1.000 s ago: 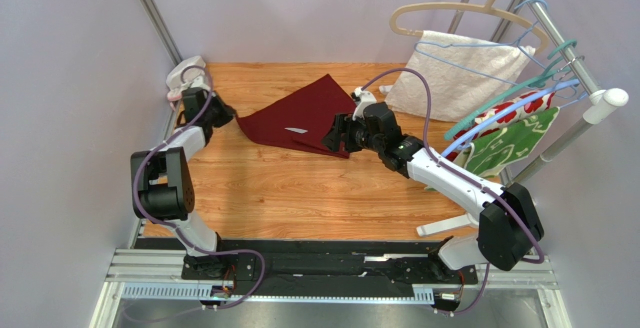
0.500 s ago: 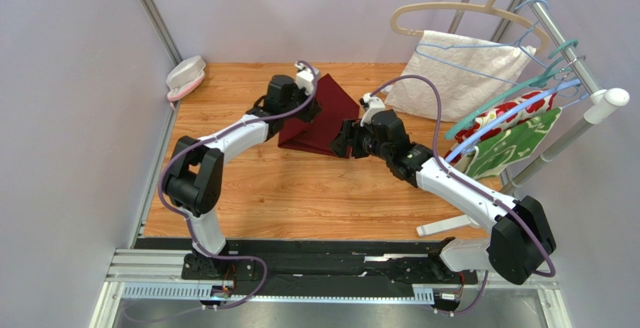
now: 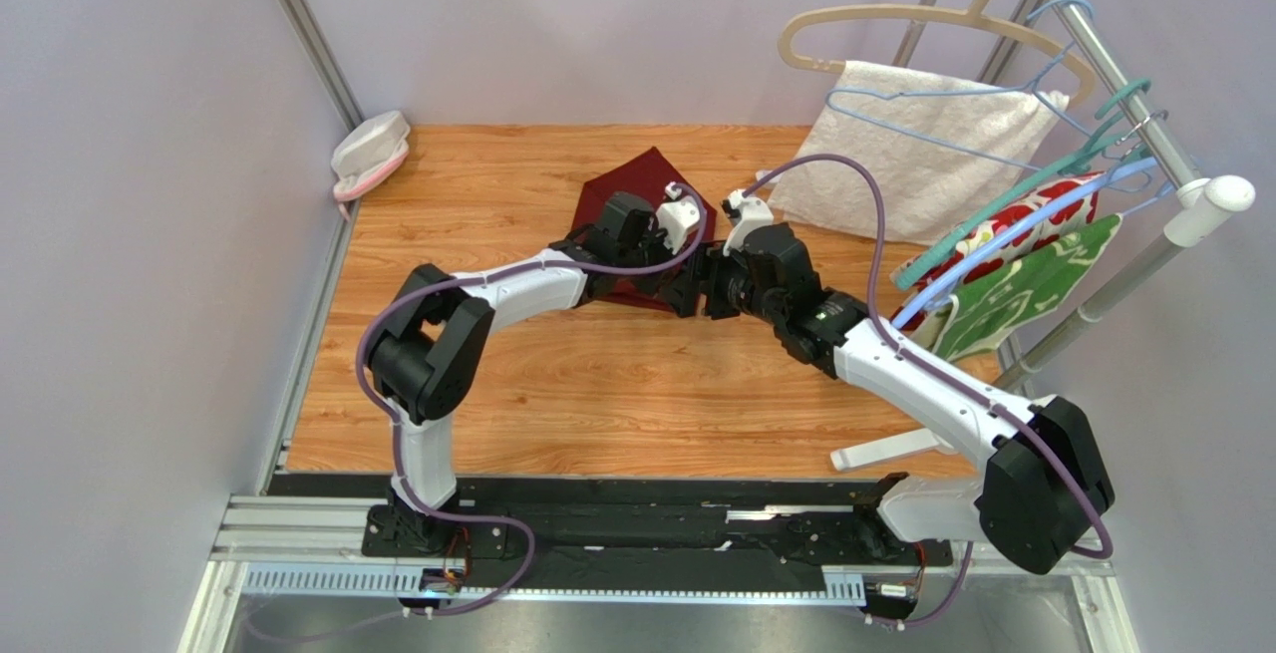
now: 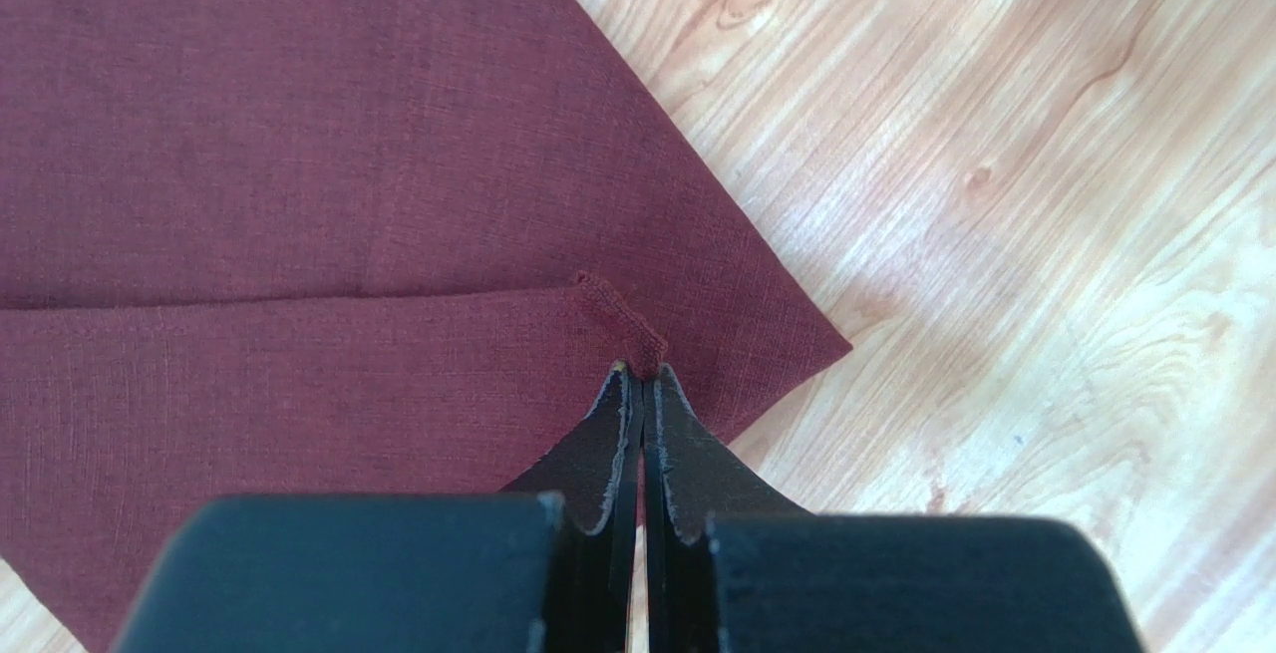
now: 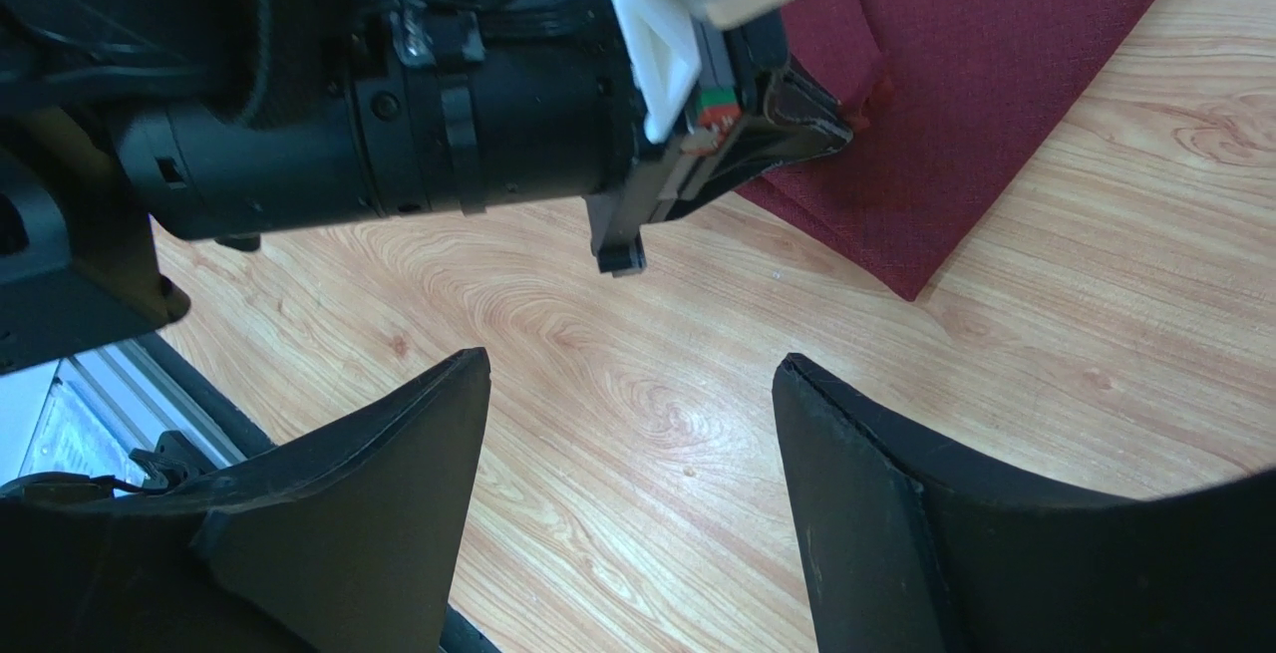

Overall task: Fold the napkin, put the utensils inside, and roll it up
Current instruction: Fold the napkin

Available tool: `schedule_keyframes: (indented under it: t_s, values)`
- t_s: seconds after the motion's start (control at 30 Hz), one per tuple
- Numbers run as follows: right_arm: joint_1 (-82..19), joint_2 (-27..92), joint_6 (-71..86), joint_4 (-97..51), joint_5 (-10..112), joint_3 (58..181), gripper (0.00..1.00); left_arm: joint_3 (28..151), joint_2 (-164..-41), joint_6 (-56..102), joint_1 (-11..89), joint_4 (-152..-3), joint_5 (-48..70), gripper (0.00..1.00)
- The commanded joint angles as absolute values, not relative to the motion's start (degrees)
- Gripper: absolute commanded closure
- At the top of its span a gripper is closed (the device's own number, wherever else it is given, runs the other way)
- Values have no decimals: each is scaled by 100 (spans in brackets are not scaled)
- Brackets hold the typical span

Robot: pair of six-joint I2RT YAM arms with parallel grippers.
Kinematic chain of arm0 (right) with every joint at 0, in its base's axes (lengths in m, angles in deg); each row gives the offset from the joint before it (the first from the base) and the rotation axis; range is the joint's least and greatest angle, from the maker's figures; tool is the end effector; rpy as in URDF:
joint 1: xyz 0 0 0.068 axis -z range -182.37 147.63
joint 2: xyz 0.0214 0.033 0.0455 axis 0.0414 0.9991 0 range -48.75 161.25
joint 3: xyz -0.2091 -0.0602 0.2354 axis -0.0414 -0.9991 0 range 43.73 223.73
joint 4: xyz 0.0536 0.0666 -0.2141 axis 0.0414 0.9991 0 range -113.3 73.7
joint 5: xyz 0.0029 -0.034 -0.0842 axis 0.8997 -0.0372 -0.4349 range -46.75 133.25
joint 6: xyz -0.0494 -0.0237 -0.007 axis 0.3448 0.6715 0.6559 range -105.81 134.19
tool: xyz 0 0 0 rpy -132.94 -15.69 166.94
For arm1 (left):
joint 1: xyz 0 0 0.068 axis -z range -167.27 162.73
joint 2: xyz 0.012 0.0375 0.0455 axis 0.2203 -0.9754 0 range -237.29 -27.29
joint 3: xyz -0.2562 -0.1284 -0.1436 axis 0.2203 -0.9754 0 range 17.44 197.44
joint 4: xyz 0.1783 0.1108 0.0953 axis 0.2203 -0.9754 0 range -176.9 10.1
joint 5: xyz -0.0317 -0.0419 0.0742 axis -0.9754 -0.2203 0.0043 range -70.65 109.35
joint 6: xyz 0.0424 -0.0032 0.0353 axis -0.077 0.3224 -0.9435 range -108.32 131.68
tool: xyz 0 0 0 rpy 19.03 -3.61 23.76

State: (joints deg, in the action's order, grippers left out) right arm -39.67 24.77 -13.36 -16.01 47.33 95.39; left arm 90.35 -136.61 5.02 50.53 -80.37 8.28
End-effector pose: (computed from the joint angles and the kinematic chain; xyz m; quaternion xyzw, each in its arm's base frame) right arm 0.1951 0.1519 0.3363 -0.0912 0.8571 0.2972 0.4107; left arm 0.3260 -0.2620 0.2650 0.3768 0.8078 -0.2026 0.4056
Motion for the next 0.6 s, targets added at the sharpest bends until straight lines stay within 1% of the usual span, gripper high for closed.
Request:
schedule_keyframes:
  t_s: [0.0, 0.23, 0.57]
  values:
    - [-3937, 2279, -1332, -1653, 4615, 9514, 27, 9250, -13795, 87, 5271, -8131, 1117, 100]
    - [-3937, 2218, -1359, -1645, 4563, 9479, 27, 9277, -14076, 192, 5421, -8026, 1329, 100]
    - [-3937, 2139, -1385, -1601, 4431, 9418, 27, 8899, -13971, 499, 5544, -7403, 1303, 100]
